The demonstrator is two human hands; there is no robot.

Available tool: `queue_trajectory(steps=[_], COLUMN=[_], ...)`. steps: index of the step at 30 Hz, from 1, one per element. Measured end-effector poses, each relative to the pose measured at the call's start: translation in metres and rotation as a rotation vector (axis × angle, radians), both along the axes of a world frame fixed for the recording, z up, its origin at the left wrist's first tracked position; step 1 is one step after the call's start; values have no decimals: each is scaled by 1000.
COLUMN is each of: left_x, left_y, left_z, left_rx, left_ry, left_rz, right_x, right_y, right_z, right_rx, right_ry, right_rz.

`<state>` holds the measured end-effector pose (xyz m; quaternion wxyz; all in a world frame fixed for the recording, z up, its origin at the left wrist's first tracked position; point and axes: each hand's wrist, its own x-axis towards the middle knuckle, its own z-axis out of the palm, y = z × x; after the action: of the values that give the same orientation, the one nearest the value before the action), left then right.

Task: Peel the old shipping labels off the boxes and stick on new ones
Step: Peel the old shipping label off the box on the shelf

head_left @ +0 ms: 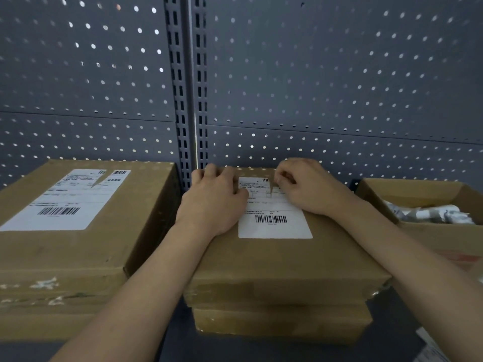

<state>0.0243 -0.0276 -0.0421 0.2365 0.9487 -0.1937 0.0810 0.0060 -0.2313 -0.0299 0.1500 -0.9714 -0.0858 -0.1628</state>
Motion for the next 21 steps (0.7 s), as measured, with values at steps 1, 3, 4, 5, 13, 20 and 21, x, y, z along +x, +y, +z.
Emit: queue_trajectory(steps=[1, 3, 4, 5, 13, 20, 21], left_x=[0, 0, 1, 1, 1, 1, 1], left_y=[0, 0, 0, 1, 1, 0, 0], left_z=[0, 0, 1, 1, 2, 1, 2], left_rx=[2, -1, -3, -3, 2, 2, 1], left_ry=[0, 4, 4, 4, 19, 23, 24], left_rz=[1, 2, 1, -1, 3, 7, 8], right_x=[-2, -5, -6, -7, 3, 7, 6], right_y=[1, 0, -1, -1, 8, 10, 11], right_z=[1, 3, 3, 5, 14, 12, 12], right_rx=[3, -3, -7, -10, -161, -344, -358], right_ry=[-3, 3, 13, 24, 126, 187, 206], right_rz=[1, 19, 29, 39, 42, 24, 28])
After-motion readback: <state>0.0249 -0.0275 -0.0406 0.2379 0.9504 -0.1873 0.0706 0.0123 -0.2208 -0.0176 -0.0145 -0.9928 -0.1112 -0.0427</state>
